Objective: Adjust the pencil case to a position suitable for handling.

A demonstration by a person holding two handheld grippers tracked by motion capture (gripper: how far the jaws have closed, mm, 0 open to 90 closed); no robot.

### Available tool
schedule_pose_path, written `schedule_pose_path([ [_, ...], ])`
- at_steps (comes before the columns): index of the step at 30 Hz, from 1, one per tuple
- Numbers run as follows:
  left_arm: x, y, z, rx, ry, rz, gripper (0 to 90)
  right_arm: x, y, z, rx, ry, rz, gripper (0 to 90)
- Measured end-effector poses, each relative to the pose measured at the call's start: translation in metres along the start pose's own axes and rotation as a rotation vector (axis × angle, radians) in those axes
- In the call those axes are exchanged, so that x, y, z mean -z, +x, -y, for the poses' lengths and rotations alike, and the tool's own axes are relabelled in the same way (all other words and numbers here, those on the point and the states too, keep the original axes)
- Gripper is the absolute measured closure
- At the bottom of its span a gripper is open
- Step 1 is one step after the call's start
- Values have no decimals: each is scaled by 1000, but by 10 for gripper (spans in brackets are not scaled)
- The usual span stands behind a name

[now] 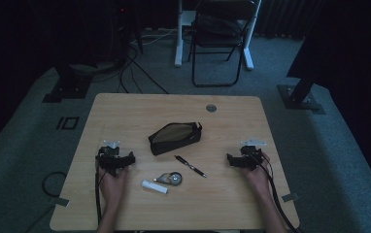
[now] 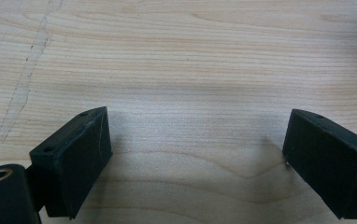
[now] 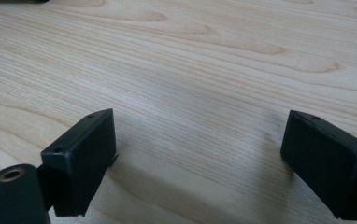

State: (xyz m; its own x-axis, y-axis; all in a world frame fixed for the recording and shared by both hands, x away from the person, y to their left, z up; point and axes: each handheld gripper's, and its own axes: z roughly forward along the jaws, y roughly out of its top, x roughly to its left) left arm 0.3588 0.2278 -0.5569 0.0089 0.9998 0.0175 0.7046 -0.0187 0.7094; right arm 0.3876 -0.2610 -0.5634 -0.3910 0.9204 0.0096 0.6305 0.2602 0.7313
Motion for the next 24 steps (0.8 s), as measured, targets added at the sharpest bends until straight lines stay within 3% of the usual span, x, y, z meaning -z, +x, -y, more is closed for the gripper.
schedule_pose_path([
  [12, 0, 0, 0, -1, -2, 1, 86, -1, 1, -1, 14, 1, -13, 104],
  [15, 0, 0, 0, 0, -3, 0, 89, -1, 2, -1, 41, 1, -41, 107],
  [17, 0, 0, 0, -1, -3, 0, 94, -1, 2, -2, 40, 8, -43, 125],
  [19, 1, 0, 0, -4, -3, 3, 102, 1, 4, -7, 47, 29, -50, 248],
  [21, 1, 0, 0, -4, -3, 4, 102, 1, 7, -9, 51, 24, -63, 299],
  [24, 1, 0, 0, -4, -3, 4, 103, 2, 10, -10, 60, 14, -70, 325],
])
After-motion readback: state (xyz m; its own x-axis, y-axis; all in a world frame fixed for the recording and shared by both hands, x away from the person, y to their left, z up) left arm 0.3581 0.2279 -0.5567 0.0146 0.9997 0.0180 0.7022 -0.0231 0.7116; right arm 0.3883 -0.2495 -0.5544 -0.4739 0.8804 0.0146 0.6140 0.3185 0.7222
